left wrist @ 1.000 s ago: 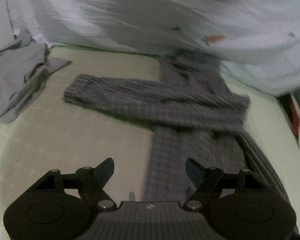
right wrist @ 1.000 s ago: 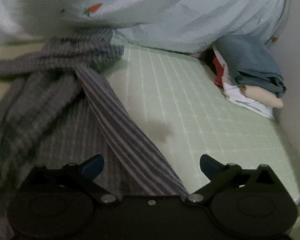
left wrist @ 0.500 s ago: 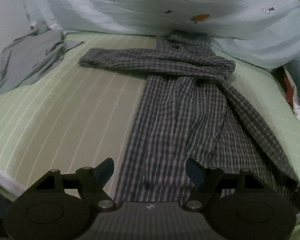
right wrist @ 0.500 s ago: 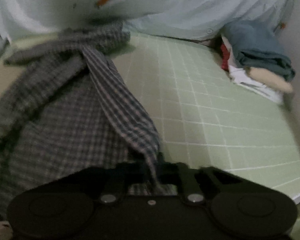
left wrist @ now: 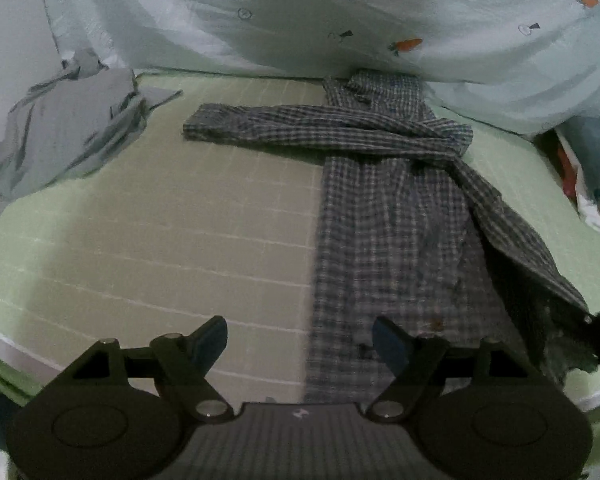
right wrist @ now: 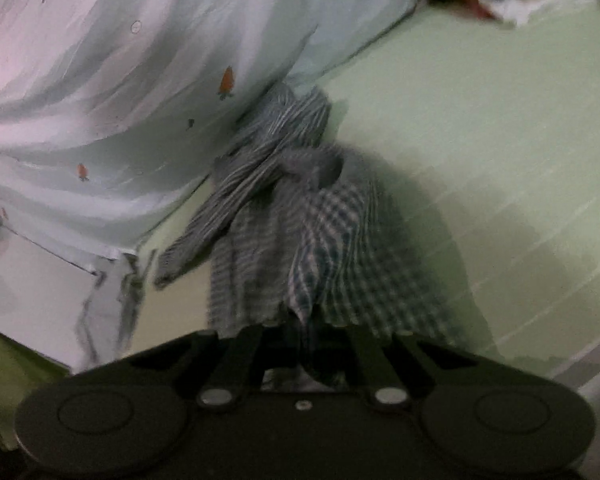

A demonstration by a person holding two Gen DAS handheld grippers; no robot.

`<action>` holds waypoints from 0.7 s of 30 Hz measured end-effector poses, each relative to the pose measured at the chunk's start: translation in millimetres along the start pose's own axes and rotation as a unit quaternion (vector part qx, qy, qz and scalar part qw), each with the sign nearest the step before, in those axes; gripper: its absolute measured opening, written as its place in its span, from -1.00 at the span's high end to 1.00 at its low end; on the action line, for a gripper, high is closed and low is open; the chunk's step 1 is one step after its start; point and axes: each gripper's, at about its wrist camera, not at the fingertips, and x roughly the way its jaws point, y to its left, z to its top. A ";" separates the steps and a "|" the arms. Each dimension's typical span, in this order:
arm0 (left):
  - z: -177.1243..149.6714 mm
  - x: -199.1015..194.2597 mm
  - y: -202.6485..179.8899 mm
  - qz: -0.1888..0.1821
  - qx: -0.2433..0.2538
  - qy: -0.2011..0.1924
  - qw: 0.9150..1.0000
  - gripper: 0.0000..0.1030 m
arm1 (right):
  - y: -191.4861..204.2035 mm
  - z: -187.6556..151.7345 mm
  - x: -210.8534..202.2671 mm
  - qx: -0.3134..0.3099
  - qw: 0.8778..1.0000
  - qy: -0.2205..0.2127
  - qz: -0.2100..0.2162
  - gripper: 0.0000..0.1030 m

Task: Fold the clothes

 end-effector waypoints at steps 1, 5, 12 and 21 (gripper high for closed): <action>-1.0 0.1 7.3 0.002 0.004 0.000 1.000 -0.56 | 0.7 -6.4 7.9 0.022 1.000 0.003 0.009 0.92; -7.8 3.0 38.9 0.001 0.013 0.012 1.000 -0.56 | 0.2 -32.4 43.2 0.070 0.997 0.018 -0.006 0.85; -3.2 11.0 64.0 -0.014 0.009 0.025 1.000 -0.56 | -2.9 -49.3 62.0 0.099 0.993 0.035 -0.049 0.57; 1.7 23.1 47.0 -0.049 0.012 0.036 0.998 -0.58 | 6.7 -12.4 21.5 0.053 0.995 -0.018 -0.086 -0.02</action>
